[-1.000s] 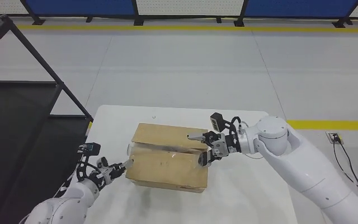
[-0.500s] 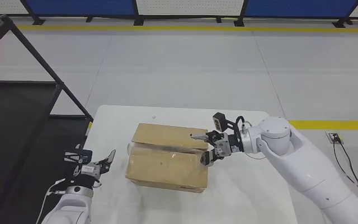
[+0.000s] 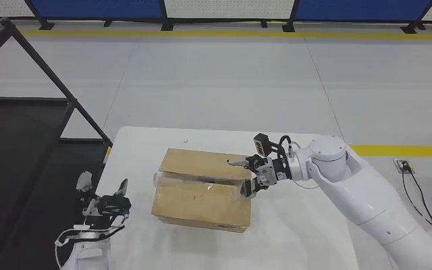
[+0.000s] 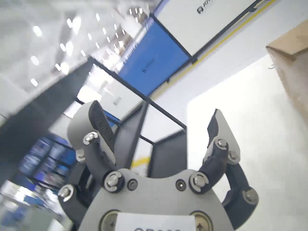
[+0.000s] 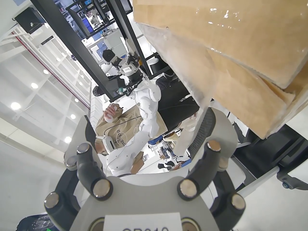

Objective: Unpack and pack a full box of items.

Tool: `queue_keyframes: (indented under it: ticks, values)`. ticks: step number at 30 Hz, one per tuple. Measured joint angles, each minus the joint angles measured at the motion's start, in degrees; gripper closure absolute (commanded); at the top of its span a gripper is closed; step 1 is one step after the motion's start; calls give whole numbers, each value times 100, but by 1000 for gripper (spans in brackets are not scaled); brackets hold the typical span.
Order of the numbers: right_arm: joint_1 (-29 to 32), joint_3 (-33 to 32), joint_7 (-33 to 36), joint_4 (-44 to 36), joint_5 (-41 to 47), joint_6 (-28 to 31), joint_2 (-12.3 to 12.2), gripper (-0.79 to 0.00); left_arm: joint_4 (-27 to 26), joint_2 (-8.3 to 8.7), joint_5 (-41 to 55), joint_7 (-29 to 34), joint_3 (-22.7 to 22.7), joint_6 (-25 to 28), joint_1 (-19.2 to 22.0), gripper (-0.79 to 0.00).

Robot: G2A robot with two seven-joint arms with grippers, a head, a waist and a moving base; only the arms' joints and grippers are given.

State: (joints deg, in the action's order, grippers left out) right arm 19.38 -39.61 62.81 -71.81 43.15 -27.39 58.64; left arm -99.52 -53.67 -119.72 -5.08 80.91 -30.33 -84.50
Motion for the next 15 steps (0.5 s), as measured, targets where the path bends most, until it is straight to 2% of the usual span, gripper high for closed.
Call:
queue_keyframes:
  ticks: [2,4,7,10,15]
  values:
    - [-25,10,31,60,-1,4,28,-785,317,-13,-880,-363,-82,-229,114,-785]
    - [-44,17,57,109,-6,7,51,-785,556,-34,-1350,-686,-181,-252,253,-785]
    - [-62,19,62,158,-14,-9,82,-785,856,-63,-1485,-908,-237,-147,466,-785]
    - [-57,2,39,189,-14,-35,103,-785,1009,-111,-1333,-841,-283,-111,627,-785]
    - [-6,-75,3,198,-3,-59,110,-785,1033,-116,-1528,-810,-261,-266,652,-785]
